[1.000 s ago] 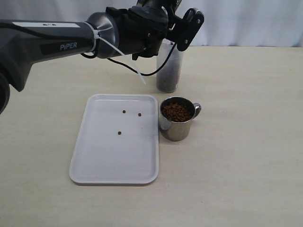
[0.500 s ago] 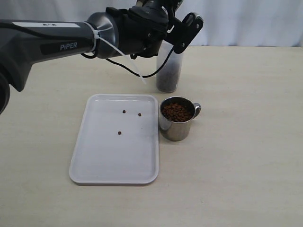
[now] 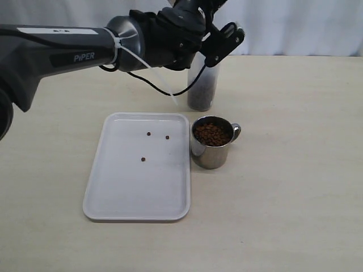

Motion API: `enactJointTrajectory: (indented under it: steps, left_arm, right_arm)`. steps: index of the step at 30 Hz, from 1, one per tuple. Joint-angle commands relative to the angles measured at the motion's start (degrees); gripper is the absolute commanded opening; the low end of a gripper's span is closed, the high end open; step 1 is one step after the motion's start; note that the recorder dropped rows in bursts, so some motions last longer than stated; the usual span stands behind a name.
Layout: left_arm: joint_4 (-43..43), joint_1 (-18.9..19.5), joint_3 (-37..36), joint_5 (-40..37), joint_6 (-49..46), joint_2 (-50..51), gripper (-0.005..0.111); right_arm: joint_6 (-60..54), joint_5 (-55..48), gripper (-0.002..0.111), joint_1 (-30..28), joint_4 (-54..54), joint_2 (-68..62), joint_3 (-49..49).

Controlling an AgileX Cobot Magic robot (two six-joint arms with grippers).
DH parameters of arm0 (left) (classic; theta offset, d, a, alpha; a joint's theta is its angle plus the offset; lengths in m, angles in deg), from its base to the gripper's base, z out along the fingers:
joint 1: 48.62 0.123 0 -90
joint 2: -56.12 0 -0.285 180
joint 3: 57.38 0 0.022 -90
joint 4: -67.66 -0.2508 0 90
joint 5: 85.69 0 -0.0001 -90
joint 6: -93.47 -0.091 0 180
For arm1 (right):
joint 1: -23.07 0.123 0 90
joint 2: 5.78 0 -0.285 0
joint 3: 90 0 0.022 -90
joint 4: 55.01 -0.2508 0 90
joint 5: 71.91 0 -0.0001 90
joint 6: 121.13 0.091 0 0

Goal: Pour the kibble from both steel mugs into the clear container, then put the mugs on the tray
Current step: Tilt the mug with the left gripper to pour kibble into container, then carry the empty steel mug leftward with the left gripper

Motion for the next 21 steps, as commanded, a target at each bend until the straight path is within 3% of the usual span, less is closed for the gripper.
enactJointTrajectory:
  steps: [1,21]
  left_arm:
    - [-0.9,-0.8,0.7,0.2,-3.3,-0.8,0.0]
    - [-0.9,-0.8,0.7,0.7,-15.8,-0.8,0.0]
  right_arm:
    - [0.1,-0.1,0.005,0.2,-0.1,0.2,-0.2]
    - [0.1,-0.1,0.005,0.2,-0.1,0.2,-0.2]
